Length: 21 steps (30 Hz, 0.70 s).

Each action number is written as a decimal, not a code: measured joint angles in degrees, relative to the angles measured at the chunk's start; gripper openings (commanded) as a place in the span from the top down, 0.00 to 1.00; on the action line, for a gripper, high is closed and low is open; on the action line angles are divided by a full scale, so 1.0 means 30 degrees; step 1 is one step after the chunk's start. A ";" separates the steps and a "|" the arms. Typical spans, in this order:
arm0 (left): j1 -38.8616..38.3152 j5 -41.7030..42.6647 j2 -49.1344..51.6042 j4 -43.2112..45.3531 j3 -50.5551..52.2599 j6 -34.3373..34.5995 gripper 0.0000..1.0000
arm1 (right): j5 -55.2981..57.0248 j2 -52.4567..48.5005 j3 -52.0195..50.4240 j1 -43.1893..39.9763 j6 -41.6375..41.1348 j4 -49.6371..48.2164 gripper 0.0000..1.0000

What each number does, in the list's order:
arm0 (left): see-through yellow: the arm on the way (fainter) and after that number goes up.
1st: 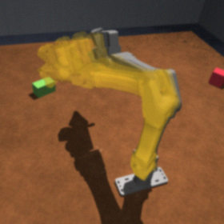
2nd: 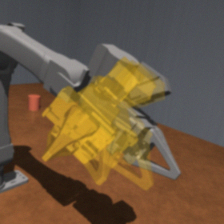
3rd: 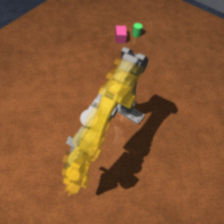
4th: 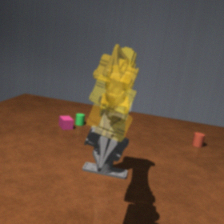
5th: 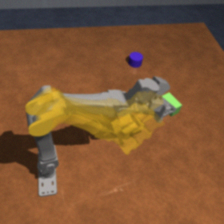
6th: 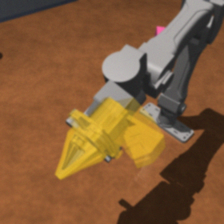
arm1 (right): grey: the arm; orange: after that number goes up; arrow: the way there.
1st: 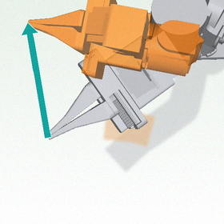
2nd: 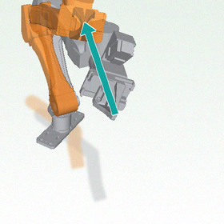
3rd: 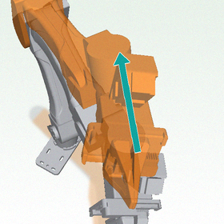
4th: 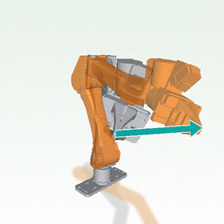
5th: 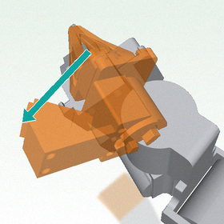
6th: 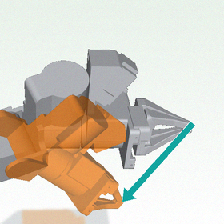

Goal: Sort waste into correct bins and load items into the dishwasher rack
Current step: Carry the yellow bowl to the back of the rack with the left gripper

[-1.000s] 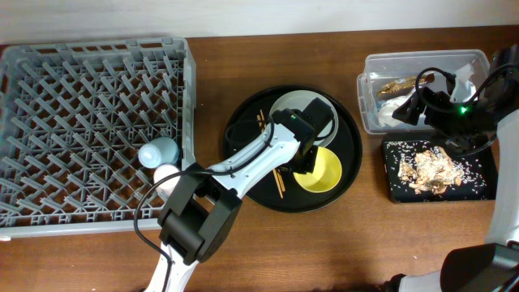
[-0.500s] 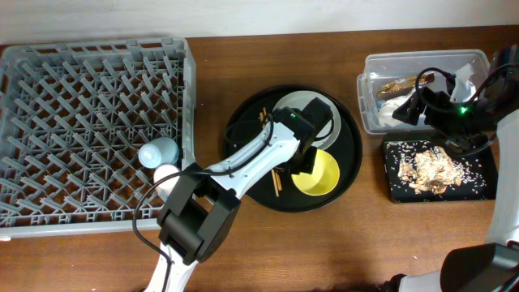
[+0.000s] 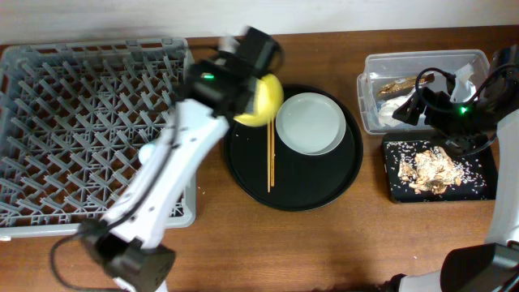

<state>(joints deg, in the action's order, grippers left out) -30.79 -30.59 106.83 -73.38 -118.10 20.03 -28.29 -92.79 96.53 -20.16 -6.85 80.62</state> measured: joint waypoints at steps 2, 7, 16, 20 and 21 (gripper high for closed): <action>0.1049 -0.3359 -0.0525 -0.0080 -0.0007 -0.0058 1.00 | 0.0000 0.0000 0.0000 0.0000 0.0007 0.0015 0.02; 0.3956 -0.9187 -0.0532 -0.0219 0.0029 -0.0015 1.00 | 0.0000 0.0000 0.0000 0.0000 0.0007 0.0015 0.01; 0.7679 -1.4972 -0.0510 0.1093 0.1698 0.2404 1.00 | 0.0000 0.0000 0.0000 0.0000 0.0000 0.0007 0.01; 0.7788 -1.5788 -0.0466 0.3730 0.3235 0.2630 1.00 | 0.0000 0.0000 0.0000 0.0000 0.0007 0.0007 0.02; 0.7781 -1.5897 -0.0415 0.4306 0.3592 0.2623 1.00 | 0.0007 0.0000 0.0000 0.0000 0.0007 -0.0007 0.01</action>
<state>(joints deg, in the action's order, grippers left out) -7.44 -78.28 105.58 -60.47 -107.33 27.90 -28.27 -92.79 96.53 -20.16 -6.83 80.60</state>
